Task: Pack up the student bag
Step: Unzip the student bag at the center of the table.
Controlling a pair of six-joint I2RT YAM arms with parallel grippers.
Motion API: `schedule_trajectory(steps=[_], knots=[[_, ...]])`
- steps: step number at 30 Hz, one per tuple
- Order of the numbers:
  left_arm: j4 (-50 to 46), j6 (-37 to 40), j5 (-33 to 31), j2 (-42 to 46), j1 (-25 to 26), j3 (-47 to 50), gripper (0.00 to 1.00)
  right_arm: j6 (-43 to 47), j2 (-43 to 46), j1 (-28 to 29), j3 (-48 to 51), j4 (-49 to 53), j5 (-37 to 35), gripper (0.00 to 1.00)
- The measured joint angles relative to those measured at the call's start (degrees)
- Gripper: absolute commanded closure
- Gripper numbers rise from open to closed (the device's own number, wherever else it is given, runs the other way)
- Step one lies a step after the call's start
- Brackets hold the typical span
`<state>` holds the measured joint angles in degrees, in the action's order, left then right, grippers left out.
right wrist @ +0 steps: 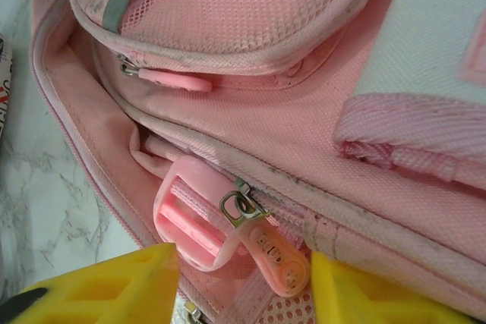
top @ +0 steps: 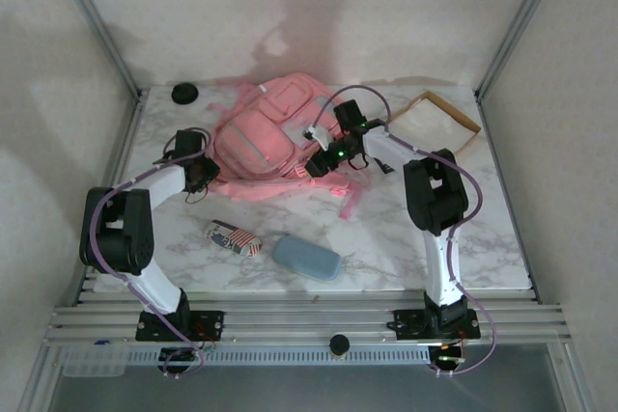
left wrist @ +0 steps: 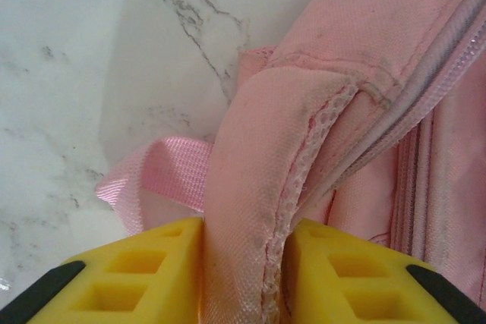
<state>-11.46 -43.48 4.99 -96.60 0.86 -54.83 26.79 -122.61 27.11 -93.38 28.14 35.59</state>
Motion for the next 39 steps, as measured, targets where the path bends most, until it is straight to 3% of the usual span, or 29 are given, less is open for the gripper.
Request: schedule_trajectory(steps=[8, 15, 23, 31, 39], knots=[[0.92, 0.00, 0.00, -0.68, 0.00, 0.33, 0.76, 0.85, -0.90, 0.04, 0.02, -1.40, -0.04, 0.81], [2.60, -0.04, 0.31, -0.57, 0.00, 1.38, 0.87, -1.25, 0.94, 0.20, 2.89, -4.96, -1.22, 0.97], [6.12, -0.33, 0.46, 0.39, 0.00, 4.00, 1.00, -7.10, 6.36, 0.74, 5.11, -6.14, -2.82, 1.00], [10.45, -4.61, 2.62, 3.39, 0.13, 9.05, 1.00, -10.14, 9.97, 3.45, 8.26, -5.38, -9.05, 1.00], [18.51, -13.53, 4.92, 6.60, 0.52, 16.28, 1.00, -9.51, 11.78, 8.22, 8.52, -1.49, -16.17, 1.00]])
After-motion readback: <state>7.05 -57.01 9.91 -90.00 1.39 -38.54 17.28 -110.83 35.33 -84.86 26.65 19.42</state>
